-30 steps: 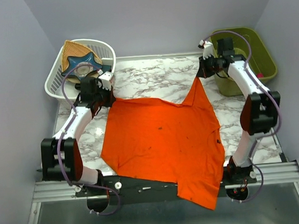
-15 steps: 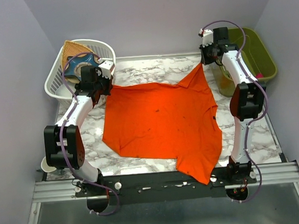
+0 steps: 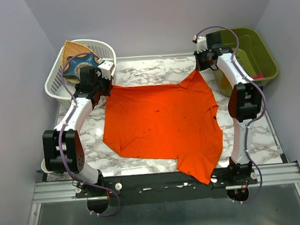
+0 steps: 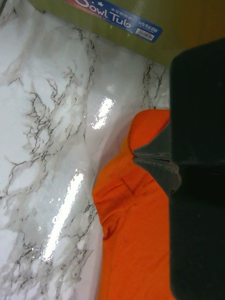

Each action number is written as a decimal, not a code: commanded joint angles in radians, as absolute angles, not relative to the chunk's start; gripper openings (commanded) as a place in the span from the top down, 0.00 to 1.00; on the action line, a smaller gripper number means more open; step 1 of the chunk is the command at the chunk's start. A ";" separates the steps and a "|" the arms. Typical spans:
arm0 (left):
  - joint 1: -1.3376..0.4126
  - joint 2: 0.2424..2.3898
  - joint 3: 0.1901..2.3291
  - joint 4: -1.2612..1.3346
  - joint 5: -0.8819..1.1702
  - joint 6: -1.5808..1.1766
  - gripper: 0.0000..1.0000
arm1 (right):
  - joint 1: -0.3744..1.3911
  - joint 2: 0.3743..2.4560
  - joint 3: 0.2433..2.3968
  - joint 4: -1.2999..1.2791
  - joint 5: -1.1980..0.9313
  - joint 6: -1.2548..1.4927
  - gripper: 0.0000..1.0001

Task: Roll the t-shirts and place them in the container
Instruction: Fold the T-shirt at the center of the board.

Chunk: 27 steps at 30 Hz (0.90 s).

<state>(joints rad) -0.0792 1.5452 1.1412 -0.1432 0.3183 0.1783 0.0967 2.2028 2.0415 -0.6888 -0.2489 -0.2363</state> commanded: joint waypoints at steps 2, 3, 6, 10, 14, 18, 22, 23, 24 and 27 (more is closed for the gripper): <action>-0.083 1.520 1.109 -0.126 0.304 0.207 1.00 | 0.092 2.076 1.970 -0.742 -0.201 -0.215 1.00; -0.083 1.523 1.106 -0.124 0.305 0.216 1.00 | 0.092 2.053 1.923 -0.742 -0.201 -0.209 0.99; -0.083 1.529 1.100 -0.133 0.316 0.236 1.00 | 0.091 1.958 1.820 -0.753 -0.207 -0.181 0.99; -0.080 1.532 1.097 -0.150 0.327 0.276 1.00 | 0.091 1.821 1.702 -0.768 -0.218 -0.138 1.00; -0.066 1.536 1.094 -0.169 0.333 0.310 1.00 | 0.091 1.741 1.600 -0.790 -0.232 -0.127 1.00; -0.041 1.528 1.097 -0.195 0.333 0.337 1.00 | 0.092 1.683 1.528 -0.813 -0.230 -0.121 1.00; -0.026 1.523 1.103 -0.230 0.342 0.371 1.00 | 0.092 1.625 1.473 -0.851 -0.245 -0.092 1.00; -0.022 1.519 1.104 -0.236 0.347 0.376 1.00 | 0.089 1.614 1.464 -0.859 -0.244 -0.071 1.00; -0.021 1.519 1.104 -0.244 0.348 0.382 1.00 | 0.089 1.602 1.453 -0.867 -0.248 -0.061 1.00; -0.018 1.513 1.103 -0.253 0.348 0.382 1.00 | 0.077 1.556 1.447 -0.900 -0.284 -0.028 1.00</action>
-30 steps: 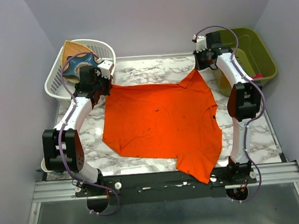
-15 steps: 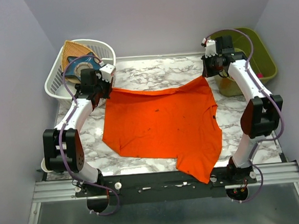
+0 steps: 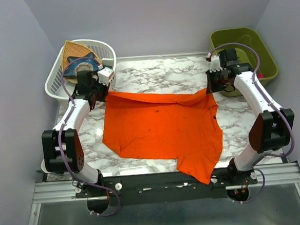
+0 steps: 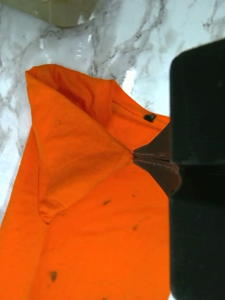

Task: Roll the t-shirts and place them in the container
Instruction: Fold the T-shirt at the center of the board.

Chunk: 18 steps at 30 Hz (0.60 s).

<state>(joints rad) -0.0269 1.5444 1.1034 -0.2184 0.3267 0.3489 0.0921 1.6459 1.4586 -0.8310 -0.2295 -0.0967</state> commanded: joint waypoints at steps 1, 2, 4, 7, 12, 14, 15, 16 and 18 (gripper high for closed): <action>-0.018 1.513 1.101 -0.258 0.351 0.382 1.00 | 0.071 1.536 1.451 -0.931 -0.296 -0.019 1.00; -0.018 1.508 1.098 -0.258 0.353 0.382 1.00 | 0.068 1.528 1.453 -0.943 -0.304 -0.003 1.00; -0.018 1.505 1.089 -0.256 0.357 0.383 1.00 | 0.061 1.506 1.454 -0.978 -0.324 0.026 1.00; -0.018 1.502 1.083 -0.259 0.362 0.385 1.00 | 0.054 1.477 1.450 -1.014 -0.356 0.072 1.00; -0.018 1.496 1.077 -0.278 0.353 0.410 1.00 | 0.051 1.433 1.370 -1.028 -0.402 0.141 1.00; -0.017 1.490 1.077 -0.281 0.351 0.416 1.00 | 0.051 1.424 1.352 -1.037 -0.402 0.152 1.00; -0.015 1.489 1.077 -0.287 0.351 0.422 1.00 | 0.051 1.416 1.338 -1.040 -0.402 0.155 1.00; -0.015 1.489 1.075 -0.290 0.351 0.426 1.00 | 0.043 1.414 1.333 -1.048 -0.408 0.159 1.00; -0.015 1.493 1.080 -0.301 0.351 0.434 1.00 | 0.037 1.414 1.322 -1.051 -0.431 0.175 1.00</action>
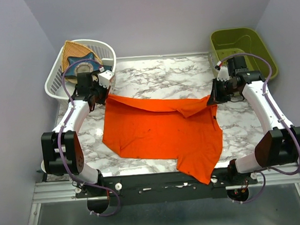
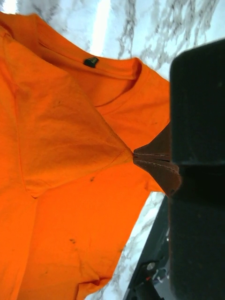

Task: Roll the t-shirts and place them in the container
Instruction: Fold the T-shirt at the center of the board.

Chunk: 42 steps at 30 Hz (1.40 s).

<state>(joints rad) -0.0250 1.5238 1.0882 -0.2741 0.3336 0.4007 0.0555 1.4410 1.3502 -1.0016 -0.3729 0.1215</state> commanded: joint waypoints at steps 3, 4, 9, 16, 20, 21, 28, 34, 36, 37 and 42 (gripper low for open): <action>-0.015 1.506 1.083 -0.310 0.360 0.445 1.00 | 0.015 1.420 1.321 -1.039 -0.460 0.189 1.00; -0.015 1.509 1.086 -0.319 0.362 0.452 1.00 | 0.005 1.427 1.324 -1.039 -0.469 0.190 1.00; -0.014 1.522 1.094 -0.354 0.370 0.479 1.00 | -0.069 1.419 1.333 -1.075 -0.531 0.201 1.00; -0.014 1.505 1.066 -0.416 0.371 0.546 1.00 | -0.095 1.339 1.218 -1.101 -0.571 0.202 1.00; -0.014 1.485 1.028 -0.436 0.364 0.580 1.00 | -0.095 1.319 1.163 -1.103 -0.574 0.178 0.99; -0.012 1.483 1.011 -0.440 0.362 0.589 1.00 | -0.095 1.319 1.158 -1.101 -0.578 0.175 1.00; -0.011 1.493 0.962 -0.465 0.316 0.672 1.00 | -0.095 1.324 1.140 -1.111 -0.606 0.156 1.00; -0.009 1.508 0.940 -0.471 0.296 0.698 1.00 | -0.094 1.318 1.108 -1.143 -0.606 0.133 0.99; -0.008 1.509 0.928 -0.468 0.276 0.710 1.00 | -0.095 1.301 1.074 -1.152 -0.603 0.126 0.99; -0.009 1.509 0.925 -0.463 0.269 0.715 1.00 | -0.095 1.296 1.063 -1.158 -0.601 0.123 0.99; -0.009 1.525 0.913 -0.474 0.252 0.739 1.00 | -0.095 1.281 1.031 -1.184 -0.606 0.094 1.00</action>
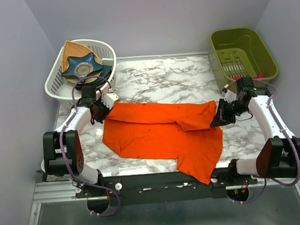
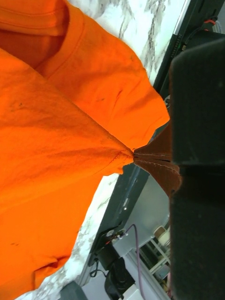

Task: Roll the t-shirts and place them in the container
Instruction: Fold the T-shirt at the center of the board.

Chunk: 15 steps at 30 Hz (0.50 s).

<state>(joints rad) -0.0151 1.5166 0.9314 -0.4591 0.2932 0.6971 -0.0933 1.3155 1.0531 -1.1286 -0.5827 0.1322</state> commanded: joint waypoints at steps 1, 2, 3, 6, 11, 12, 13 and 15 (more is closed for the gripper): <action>-0.009 1.529 0.910 -0.482 0.249 0.750 1.00 | -0.095 1.275 1.014 -1.190 -0.600 0.091 1.00; -0.009 1.540 0.908 -0.483 0.249 0.756 1.00 | -0.095 1.273 1.003 -1.195 -0.597 0.083 1.00; -0.009 1.545 0.908 -0.486 0.250 0.759 1.00 | -0.095 1.273 0.991 -1.198 -0.594 0.080 0.99; -0.008 1.569 0.931 -0.534 0.249 0.759 1.00 | -0.095 1.282 0.986 -1.203 -0.589 0.075 1.00; 0.015 1.552 0.907 -0.620 0.273 0.813 0.99 | -0.095 1.293 0.997 -1.235 -0.606 0.052 0.87; 0.015 1.549 0.907 -0.624 0.282 0.819 0.93 | -0.095 1.308 1.012 -1.238 -0.614 0.049 0.57; 0.015 1.546 0.928 -0.638 0.296 0.809 0.87 | -0.095 1.319 1.026 -1.241 -0.621 0.051 0.49; 0.015 1.536 0.956 -0.641 0.328 0.763 0.71 | -0.095 1.345 1.104 -1.235 -0.615 0.044 0.43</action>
<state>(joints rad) 0.0025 1.5635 0.9176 -0.5732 0.2707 0.7757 -0.0933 1.2976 0.9966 -1.2041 -0.5919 0.0700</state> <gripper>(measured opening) 0.114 0.453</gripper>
